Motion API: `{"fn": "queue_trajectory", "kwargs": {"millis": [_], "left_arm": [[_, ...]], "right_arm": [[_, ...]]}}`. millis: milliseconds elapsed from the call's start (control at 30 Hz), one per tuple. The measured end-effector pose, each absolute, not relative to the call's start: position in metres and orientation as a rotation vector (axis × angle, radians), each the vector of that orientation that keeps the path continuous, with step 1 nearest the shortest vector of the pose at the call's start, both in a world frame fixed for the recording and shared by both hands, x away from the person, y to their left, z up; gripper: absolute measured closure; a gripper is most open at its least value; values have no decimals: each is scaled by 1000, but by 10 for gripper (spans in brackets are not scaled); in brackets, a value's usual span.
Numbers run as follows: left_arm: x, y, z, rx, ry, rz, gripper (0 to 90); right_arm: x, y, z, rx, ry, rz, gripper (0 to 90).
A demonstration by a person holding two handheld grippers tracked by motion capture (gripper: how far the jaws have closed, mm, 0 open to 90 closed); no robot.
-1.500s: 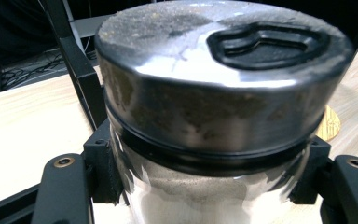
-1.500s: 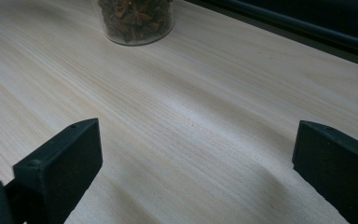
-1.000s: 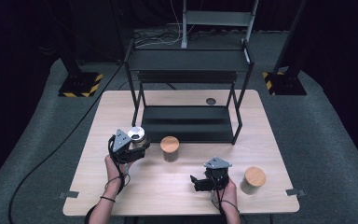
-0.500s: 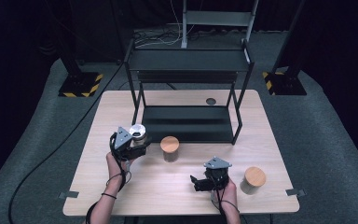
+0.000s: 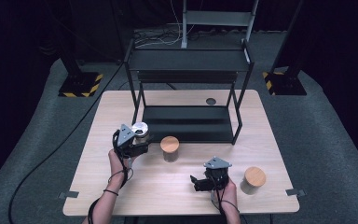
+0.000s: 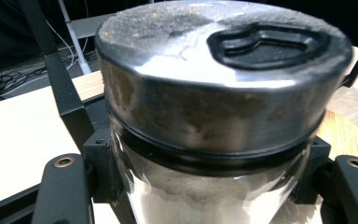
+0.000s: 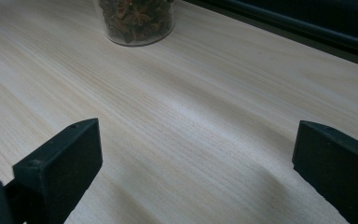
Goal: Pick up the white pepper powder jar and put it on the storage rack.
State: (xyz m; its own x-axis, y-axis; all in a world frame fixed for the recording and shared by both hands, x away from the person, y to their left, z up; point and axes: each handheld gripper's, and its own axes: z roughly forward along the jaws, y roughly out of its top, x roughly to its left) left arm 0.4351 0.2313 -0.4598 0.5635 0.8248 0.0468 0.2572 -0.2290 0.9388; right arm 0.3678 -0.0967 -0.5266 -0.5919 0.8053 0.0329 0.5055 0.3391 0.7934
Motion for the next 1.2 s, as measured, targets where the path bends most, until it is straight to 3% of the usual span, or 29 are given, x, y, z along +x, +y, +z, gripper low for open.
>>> {"fn": "queue_trajectory", "kwargs": {"millis": [1200], "left_arm": [[453, 216, -458, 1796, 858, 692, 301]], "right_arm": [[368, -97, -527, 1159, 2239, 1133, 5]]}}
